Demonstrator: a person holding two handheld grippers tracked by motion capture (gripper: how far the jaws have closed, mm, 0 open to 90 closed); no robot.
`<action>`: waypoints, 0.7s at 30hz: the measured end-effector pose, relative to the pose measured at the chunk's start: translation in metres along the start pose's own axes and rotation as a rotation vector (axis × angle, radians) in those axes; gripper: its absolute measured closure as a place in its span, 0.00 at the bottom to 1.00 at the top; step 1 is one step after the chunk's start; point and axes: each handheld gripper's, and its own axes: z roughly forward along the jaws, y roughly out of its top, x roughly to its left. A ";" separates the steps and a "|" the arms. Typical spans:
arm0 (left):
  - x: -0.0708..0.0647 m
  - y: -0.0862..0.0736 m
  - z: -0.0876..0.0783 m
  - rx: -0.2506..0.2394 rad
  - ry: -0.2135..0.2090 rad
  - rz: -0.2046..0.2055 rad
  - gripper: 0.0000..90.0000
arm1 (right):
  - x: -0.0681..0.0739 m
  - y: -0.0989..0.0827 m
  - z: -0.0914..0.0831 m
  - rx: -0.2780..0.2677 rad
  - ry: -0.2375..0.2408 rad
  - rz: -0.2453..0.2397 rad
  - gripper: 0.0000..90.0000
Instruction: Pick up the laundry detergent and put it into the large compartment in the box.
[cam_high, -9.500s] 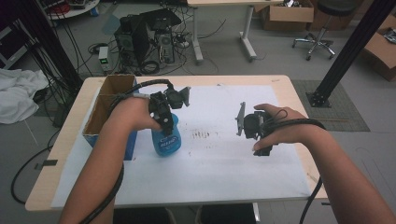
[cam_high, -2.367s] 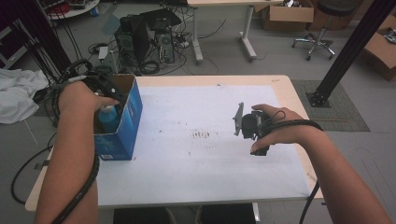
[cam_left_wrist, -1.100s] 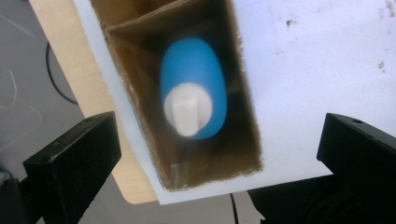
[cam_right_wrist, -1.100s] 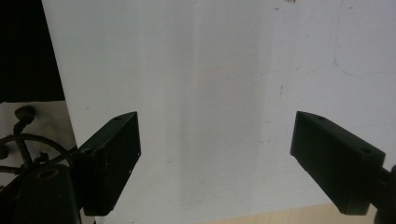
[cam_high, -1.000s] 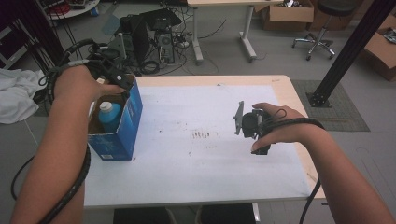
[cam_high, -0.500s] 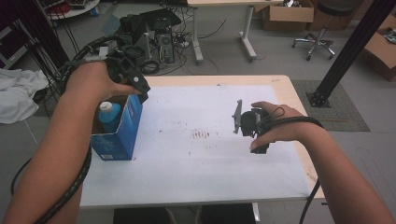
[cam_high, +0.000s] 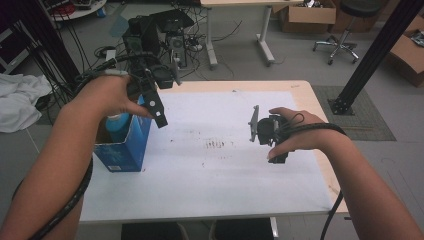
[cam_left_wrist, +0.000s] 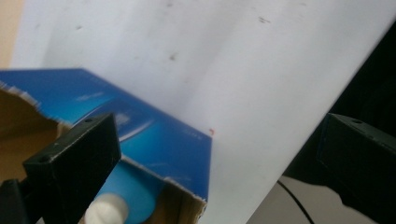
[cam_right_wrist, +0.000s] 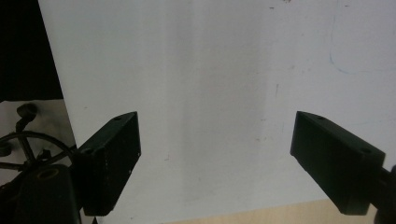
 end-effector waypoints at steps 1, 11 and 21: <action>-0.002 0.001 0.001 0.008 -0.012 0.037 0.00 | 0.000 0.000 0.000 0.002 0.001 0.003 0.18; -0.025 0.017 0.025 0.081 -0.021 0.240 0.00 | -0.002 0.001 -0.001 0.013 0.003 0.010 0.18; -0.036 0.033 0.035 0.087 -0.033 0.318 0.00 | -0.006 -0.002 -0.003 0.012 0.002 0.021 0.18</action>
